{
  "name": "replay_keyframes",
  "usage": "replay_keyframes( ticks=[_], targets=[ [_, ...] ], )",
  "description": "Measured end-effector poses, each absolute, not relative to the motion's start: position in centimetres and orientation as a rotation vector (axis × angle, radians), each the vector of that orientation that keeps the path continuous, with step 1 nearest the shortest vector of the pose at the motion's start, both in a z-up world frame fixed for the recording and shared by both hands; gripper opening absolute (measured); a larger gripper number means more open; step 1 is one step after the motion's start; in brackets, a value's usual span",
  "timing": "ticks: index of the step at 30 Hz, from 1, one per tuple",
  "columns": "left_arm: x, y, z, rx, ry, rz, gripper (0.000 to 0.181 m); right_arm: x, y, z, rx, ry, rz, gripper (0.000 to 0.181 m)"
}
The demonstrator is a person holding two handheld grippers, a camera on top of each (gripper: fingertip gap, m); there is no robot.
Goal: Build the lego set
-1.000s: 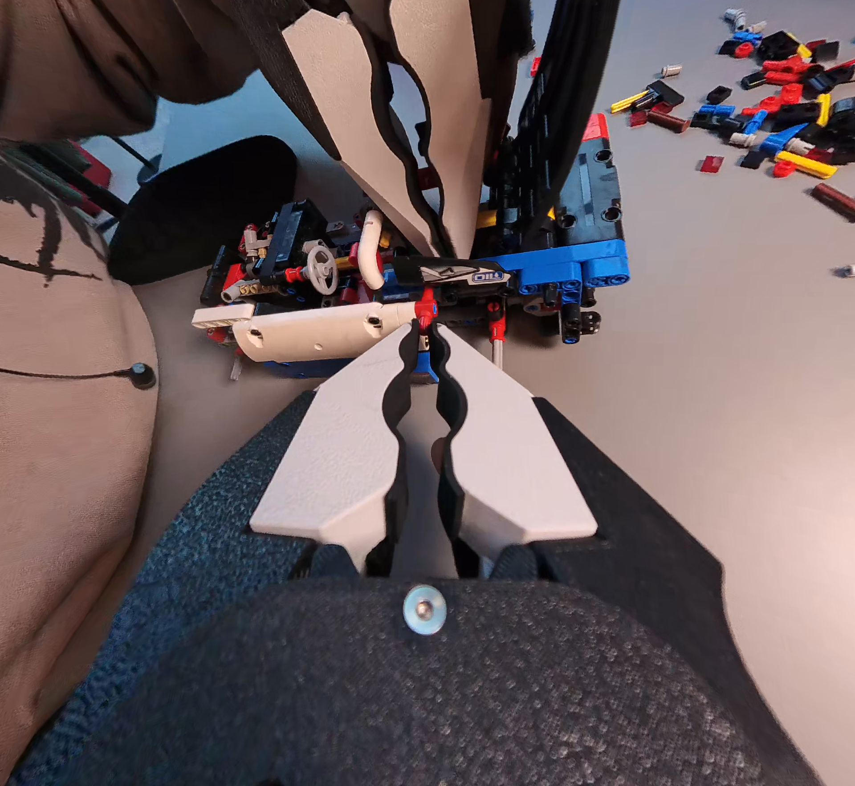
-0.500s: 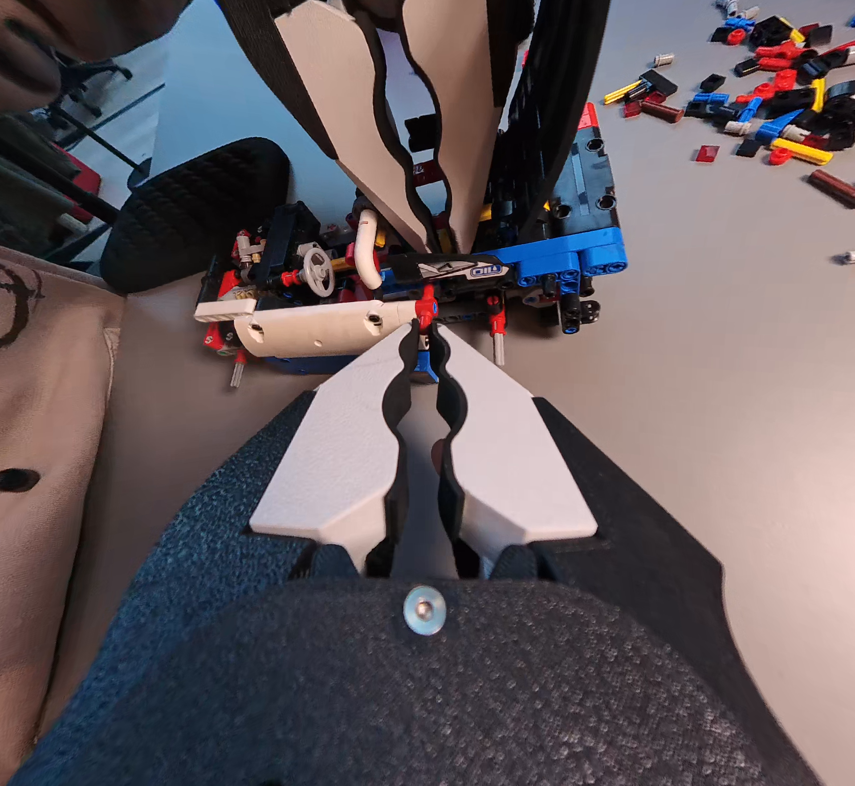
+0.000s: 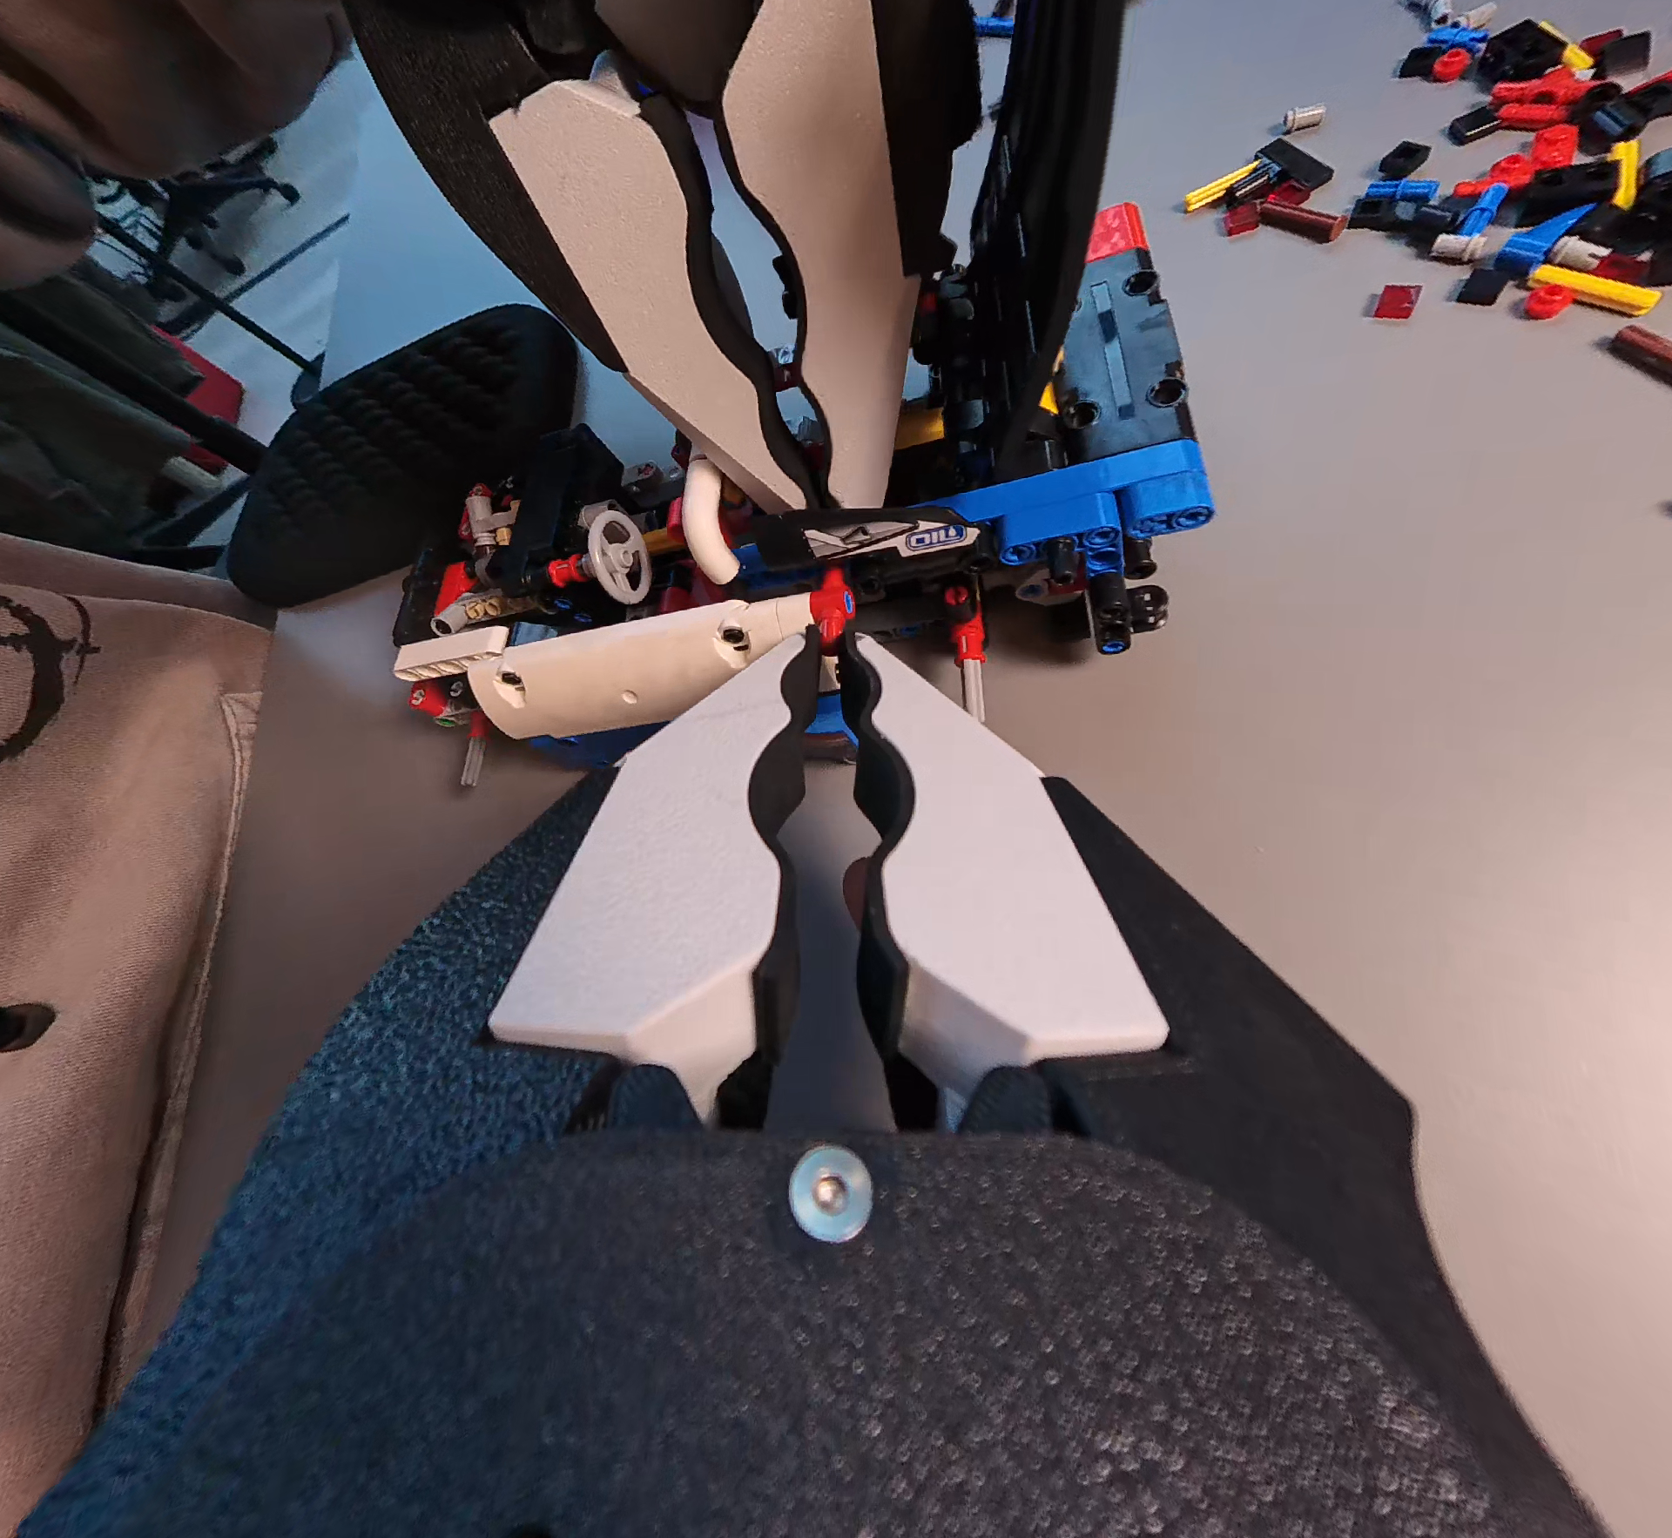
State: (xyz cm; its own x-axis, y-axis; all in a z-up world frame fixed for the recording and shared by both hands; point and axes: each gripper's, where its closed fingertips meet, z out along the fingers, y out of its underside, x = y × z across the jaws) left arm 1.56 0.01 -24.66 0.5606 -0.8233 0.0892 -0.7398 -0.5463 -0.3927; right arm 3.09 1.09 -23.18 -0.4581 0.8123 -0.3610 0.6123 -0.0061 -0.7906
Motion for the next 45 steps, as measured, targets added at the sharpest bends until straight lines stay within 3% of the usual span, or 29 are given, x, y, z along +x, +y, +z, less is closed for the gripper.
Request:
replay_keyframes(
  ticks=[1,45],
  targets=[
    [1.59,0.02,-24.65,-2.485,1.279,-0.389,0.000,3.09,1.09,-23.19,-1.511,-2.058,1.462,0.002],
    [1.67,-0.25,-24.81,-2.396,1.173,-0.493,0.000,2.88,0.31,-23.07,-1.569,-2.009,1.708,0.001]
  ],
)
